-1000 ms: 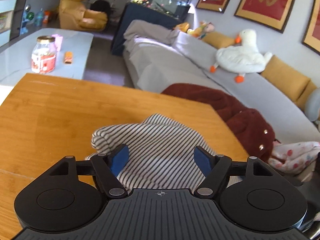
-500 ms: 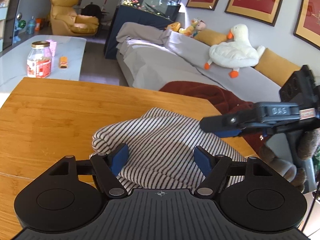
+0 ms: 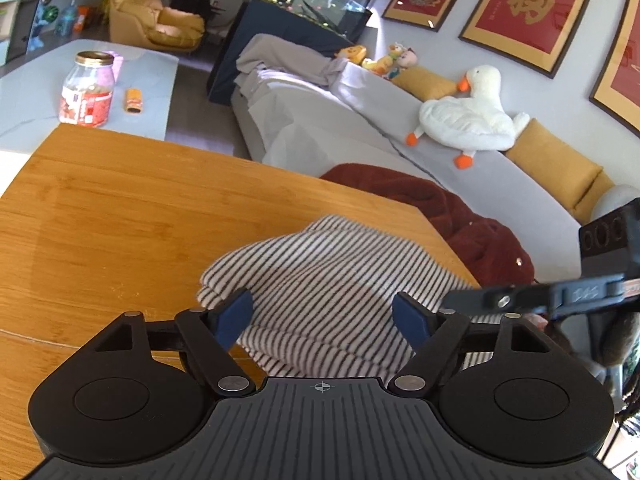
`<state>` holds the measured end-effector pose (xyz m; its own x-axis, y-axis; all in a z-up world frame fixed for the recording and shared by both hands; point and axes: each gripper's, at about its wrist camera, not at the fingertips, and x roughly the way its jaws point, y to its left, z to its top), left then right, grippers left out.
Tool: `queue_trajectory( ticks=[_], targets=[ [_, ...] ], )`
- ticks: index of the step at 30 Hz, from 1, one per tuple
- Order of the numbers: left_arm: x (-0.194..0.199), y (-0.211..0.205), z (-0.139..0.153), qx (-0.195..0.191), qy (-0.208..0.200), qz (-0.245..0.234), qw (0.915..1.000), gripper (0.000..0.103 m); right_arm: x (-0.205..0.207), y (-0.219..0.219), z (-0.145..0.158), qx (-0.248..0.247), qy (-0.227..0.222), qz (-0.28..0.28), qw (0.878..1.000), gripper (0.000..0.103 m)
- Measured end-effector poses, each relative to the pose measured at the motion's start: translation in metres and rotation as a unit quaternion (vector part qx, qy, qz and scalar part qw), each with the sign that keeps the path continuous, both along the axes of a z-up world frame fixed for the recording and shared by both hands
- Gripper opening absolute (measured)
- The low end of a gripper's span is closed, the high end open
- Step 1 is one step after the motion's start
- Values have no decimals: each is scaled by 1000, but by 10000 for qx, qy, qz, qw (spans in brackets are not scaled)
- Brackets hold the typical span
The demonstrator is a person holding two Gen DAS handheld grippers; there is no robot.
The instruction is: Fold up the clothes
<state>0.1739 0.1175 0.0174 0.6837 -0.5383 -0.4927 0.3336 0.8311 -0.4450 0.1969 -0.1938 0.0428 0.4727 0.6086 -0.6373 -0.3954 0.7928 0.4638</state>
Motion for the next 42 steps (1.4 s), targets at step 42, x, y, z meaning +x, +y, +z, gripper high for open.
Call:
queue_trajectory(
  ticks=[42],
  targets=[
    [-7, -49, 34, 72, 79, 236, 9997, 74, -38, -3, -22, -227, -506, -285, 9981, 95]
  ],
)
